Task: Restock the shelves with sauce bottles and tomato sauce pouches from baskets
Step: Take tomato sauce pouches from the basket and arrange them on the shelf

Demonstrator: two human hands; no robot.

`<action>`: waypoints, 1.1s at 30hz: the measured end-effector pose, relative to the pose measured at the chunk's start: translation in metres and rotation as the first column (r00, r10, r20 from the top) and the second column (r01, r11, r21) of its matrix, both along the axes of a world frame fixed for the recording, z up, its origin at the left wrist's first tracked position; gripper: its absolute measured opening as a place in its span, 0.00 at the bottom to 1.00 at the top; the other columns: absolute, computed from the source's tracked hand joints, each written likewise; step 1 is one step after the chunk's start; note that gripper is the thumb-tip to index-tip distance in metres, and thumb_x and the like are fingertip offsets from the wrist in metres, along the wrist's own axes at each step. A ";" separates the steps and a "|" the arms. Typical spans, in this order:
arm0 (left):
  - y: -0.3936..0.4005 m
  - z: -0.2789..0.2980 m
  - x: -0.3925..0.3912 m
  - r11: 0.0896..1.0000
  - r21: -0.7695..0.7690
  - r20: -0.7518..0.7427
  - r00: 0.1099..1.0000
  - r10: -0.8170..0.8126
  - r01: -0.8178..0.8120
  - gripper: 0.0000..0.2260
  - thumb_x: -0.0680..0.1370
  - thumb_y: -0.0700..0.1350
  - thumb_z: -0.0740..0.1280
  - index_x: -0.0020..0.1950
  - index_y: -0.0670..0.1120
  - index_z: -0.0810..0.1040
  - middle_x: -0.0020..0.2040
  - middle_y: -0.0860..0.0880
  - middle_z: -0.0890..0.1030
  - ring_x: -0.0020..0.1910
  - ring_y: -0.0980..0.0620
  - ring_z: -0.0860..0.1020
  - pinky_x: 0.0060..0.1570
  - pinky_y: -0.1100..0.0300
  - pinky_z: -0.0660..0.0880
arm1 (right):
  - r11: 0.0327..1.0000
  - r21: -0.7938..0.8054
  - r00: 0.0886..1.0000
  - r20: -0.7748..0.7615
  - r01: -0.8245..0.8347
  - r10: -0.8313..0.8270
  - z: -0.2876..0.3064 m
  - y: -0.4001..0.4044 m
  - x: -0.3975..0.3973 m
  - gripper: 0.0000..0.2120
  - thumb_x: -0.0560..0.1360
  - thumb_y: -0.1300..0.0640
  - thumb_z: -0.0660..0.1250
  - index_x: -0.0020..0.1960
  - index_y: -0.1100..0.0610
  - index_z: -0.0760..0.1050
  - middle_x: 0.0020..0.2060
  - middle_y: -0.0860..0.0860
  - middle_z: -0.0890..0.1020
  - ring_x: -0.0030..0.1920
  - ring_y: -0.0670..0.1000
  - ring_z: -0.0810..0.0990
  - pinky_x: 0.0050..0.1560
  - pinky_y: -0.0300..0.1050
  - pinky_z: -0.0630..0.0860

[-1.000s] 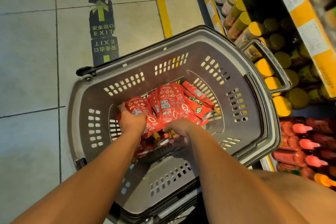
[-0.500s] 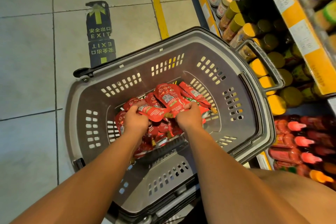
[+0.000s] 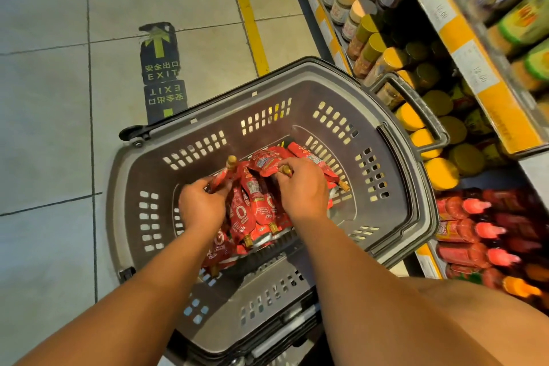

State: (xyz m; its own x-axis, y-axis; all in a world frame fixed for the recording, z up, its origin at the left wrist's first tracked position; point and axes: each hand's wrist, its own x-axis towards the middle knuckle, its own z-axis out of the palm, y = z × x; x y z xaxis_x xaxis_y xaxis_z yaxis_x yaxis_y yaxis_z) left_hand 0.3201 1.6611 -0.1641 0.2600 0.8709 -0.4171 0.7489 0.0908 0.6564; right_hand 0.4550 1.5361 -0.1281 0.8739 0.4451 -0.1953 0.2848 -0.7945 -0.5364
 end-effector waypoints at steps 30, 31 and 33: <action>-0.058 0.157 0.011 0.960 -0.148 0.588 0.801 -0.108 0.238 0.11 0.76 0.54 0.76 0.49 0.48 0.85 0.47 0.47 0.88 0.49 0.41 0.87 0.55 0.39 0.82 | 0.461 0.570 0.713 -0.369 0.680 -0.596 0.133 -0.137 0.009 0.19 0.77 0.53 0.73 0.34 0.54 0.67 0.28 0.50 0.70 0.31 0.51 0.67 0.32 0.44 0.64; -0.061 0.166 0.011 0.960 -0.156 0.607 0.789 -0.094 0.235 0.12 0.74 0.54 0.77 0.51 0.48 0.85 0.48 0.47 0.88 0.50 0.42 0.87 0.56 0.40 0.82 | 0.429 0.583 0.698 -0.379 0.690 -0.608 0.137 -0.143 0.007 0.19 0.77 0.53 0.73 0.34 0.54 0.67 0.29 0.49 0.69 0.31 0.50 0.66 0.32 0.44 0.63; -0.069 0.181 0.013 0.958 -0.165 0.633 0.770 -0.081 0.236 0.15 0.72 0.55 0.77 0.52 0.47 0.84 0.49 0.46 0.88 0.51 0.42 0.86 0.56 0.42 0.82 | 0.370 0.606 0.670 -0.394 0.704 -0.629 0.146 -0.157 0.004 0.15 0.77 0.54 0.73 0.36 0.56 0.72 0.31 0.50 0.72 0.32 0.50 0.68 0.32 0.43 0.62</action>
State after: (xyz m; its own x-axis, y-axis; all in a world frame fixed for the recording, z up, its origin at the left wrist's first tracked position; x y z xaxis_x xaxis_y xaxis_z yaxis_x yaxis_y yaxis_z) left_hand 0.3331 1.5923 0.0166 0.6531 0.6977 -0.2944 0.2086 0.2080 0.9556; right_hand 0.4593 1.3793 0.0176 0.9449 -0.2514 -0.2099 -0.2426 -0.1065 -0.9643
